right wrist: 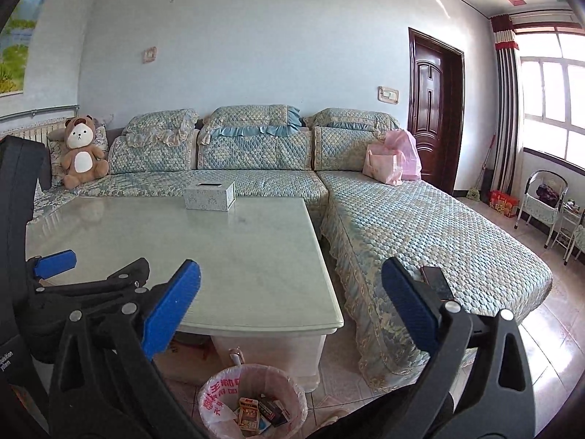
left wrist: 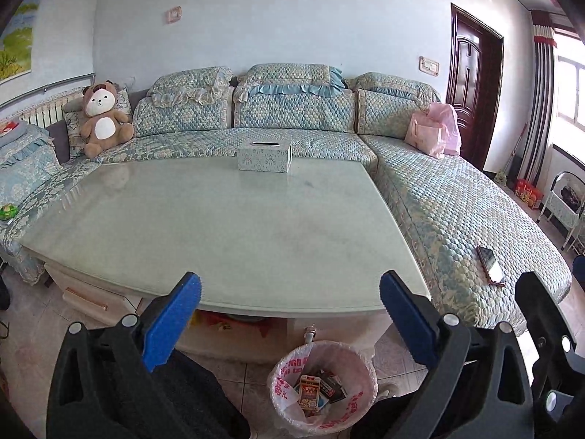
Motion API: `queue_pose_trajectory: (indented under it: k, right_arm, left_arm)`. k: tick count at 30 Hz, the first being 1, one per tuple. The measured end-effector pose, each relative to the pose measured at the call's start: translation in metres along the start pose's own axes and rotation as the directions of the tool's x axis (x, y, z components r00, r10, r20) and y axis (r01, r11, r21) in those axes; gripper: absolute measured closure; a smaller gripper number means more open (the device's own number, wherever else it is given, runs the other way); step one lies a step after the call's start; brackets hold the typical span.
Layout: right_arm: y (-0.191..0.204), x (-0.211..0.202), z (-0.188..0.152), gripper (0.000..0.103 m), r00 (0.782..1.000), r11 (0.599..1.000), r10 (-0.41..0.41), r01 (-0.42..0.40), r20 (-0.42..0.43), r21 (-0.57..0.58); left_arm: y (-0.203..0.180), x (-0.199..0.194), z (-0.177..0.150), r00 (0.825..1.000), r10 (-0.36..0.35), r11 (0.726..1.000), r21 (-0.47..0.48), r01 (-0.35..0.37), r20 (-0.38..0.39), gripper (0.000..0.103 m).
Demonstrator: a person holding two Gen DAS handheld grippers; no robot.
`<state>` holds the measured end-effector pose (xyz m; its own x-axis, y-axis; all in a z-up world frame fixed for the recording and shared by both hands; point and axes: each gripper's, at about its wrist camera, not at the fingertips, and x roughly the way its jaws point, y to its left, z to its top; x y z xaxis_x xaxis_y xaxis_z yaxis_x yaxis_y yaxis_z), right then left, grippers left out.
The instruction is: Collect trash
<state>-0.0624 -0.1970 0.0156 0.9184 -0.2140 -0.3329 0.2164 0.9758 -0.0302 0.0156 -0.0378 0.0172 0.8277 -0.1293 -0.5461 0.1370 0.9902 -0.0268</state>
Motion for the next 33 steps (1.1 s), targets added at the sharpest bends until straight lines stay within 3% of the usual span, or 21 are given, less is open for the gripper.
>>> queue_pose_trajectory:
  k: [33]
  right_arm:
    - [0.008, -0.01, 0.0, 0.006, 1.0, 1.0, 0.001, -0.001, 0.009, 0.013]
  left_arm:
    - [0.006, -0.01, -0.001, 1.0, 0.027, 1.0, -0.001, -0.027, 0.012, 0.007]
